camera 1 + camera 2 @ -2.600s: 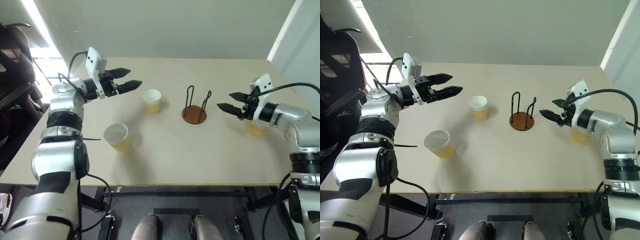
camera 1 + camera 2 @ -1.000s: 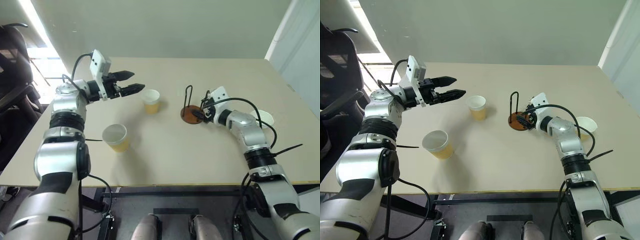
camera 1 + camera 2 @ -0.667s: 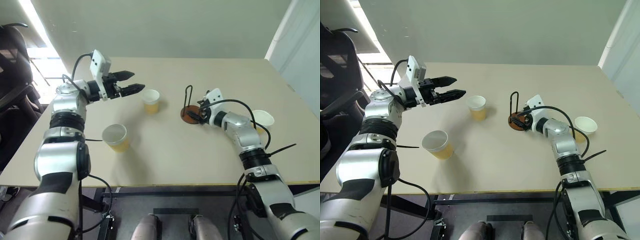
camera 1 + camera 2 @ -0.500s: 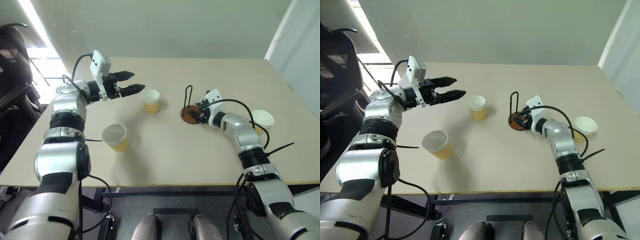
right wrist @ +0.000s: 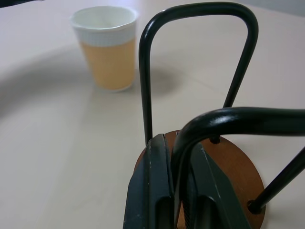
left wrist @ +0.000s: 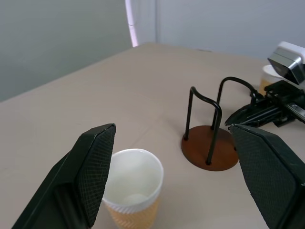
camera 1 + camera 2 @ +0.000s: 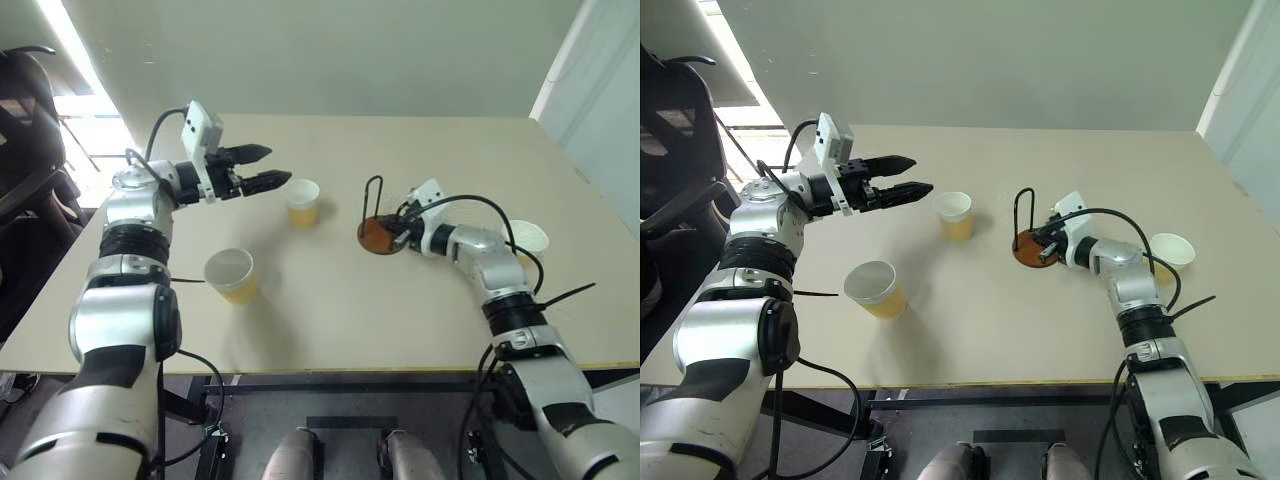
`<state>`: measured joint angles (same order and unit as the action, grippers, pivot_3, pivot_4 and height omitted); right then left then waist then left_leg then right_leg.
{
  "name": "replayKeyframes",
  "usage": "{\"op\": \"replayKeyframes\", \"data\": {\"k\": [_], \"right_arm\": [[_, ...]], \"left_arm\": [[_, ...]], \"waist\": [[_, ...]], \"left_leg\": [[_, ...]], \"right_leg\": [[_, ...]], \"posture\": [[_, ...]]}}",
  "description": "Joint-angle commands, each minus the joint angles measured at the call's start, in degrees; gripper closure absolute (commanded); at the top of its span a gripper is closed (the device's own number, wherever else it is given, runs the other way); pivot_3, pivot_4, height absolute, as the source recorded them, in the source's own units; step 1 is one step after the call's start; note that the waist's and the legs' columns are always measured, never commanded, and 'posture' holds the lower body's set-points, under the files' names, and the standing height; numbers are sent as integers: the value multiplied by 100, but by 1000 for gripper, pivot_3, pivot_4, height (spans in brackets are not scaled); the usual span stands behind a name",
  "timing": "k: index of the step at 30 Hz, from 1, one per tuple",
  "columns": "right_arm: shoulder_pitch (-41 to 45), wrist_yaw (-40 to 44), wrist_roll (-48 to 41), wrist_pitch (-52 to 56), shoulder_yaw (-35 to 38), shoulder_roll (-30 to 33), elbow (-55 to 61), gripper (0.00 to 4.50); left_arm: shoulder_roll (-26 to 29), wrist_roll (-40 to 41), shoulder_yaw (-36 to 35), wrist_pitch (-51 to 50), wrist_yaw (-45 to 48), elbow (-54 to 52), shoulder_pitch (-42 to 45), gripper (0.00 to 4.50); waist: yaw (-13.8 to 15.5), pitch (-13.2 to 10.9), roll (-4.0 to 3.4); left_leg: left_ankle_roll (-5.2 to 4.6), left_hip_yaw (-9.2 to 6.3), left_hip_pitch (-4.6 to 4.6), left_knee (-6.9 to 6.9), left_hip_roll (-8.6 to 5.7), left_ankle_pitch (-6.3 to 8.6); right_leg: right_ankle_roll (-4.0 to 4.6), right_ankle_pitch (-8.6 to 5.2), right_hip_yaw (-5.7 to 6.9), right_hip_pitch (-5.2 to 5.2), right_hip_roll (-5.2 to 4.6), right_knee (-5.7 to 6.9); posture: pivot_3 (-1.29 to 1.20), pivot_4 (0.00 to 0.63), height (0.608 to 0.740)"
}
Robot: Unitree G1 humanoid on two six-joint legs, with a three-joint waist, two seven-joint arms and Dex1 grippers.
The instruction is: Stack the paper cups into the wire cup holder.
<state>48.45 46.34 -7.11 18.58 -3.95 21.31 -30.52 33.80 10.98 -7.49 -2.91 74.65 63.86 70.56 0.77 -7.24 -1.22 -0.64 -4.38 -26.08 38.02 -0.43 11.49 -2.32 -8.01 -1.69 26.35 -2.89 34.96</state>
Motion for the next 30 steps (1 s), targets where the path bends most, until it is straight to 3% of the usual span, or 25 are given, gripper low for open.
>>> {"op": "replayKeyframes", "data": {"k": [1, 5, 16, 30], "right_arm": [[145, 633, -142, 168, -136, 189, 366, 4493], [316, 1192, -198, 325, -232, 394, 450, 4493], [438, 2178, -169, 308, -476, 751, 520, 4493], [369, 2399, -190, 336, -536, 693, 674, 4493]], "left_arm": [[130, -40, 124, -78, 460, -217, -5, 380], [250, -289, 503, 83, 1004, -363, -147, 380], [237, -252, 461, -21, 1001, -296, -27, 380], [209, -256, 480, -47, 1040, -317, -32, 380]], "waist": [[-3, 0, 0], [-18, 0, 0], [-16, 0, 0], [-23, 0, 0]], "left_leg": [[0, 0, 0, -1, 1, 0], [3, 0, 2, -2, 3, 2], [2, -4, -1, 0, 5, 1], [1, -5, 0, 0, 6, -1]], "right_leg": [[0, 0, -1, 0, -1, -1], [3, -2, -1, 1, 5, 0], [6, -3, 0, 2, 3, 0], [8, -4, -1, 2, 3, 3]], "posture": [[0, 150, 740], [0, 150, 740], [0, 150, 740], [0, 150, 740]]}}
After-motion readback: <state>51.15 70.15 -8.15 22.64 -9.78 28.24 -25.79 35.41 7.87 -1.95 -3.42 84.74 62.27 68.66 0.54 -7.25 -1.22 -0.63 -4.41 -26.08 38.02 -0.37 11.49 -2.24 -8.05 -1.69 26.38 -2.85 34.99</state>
